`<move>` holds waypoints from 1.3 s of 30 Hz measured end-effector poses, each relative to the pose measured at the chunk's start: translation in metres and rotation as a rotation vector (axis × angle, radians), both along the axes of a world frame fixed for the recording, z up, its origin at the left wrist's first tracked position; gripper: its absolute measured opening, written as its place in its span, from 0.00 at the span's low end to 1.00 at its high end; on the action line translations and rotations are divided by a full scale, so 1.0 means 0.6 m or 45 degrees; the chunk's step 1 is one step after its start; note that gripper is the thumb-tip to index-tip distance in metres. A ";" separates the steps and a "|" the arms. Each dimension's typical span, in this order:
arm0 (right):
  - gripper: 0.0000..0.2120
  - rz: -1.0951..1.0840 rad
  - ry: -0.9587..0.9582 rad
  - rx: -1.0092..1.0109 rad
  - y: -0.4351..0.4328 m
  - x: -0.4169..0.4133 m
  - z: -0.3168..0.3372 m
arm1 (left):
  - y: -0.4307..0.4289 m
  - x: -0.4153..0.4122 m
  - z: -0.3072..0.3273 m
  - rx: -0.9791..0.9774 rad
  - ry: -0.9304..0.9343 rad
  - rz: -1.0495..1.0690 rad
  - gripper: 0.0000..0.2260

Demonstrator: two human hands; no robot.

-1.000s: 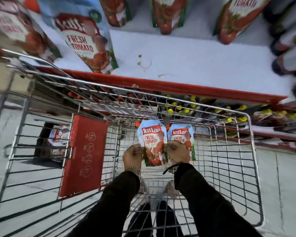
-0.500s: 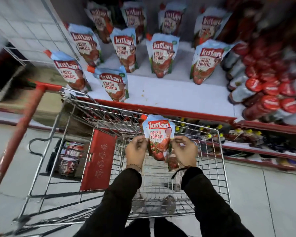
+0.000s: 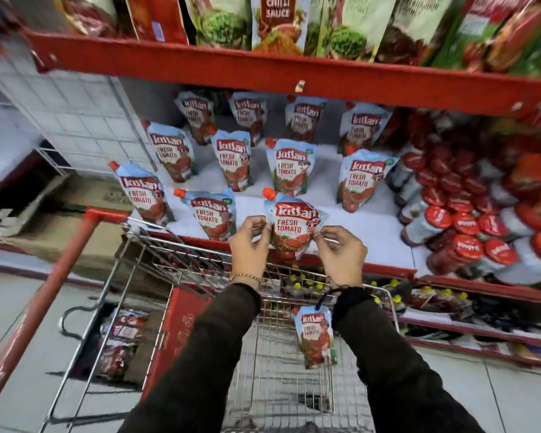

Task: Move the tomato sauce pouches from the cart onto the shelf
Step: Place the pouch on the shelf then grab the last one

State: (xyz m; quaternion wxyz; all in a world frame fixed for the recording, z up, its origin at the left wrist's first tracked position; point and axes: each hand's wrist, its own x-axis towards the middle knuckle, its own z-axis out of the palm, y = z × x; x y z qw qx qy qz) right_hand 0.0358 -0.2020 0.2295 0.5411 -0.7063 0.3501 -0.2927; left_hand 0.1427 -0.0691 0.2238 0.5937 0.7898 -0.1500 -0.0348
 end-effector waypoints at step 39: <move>0.09 0.141 0.487 0.180 -0.003 -0.171 -0.247 | 0.008 -0.191 -0.249 0.180 0.385 -0.056 0.08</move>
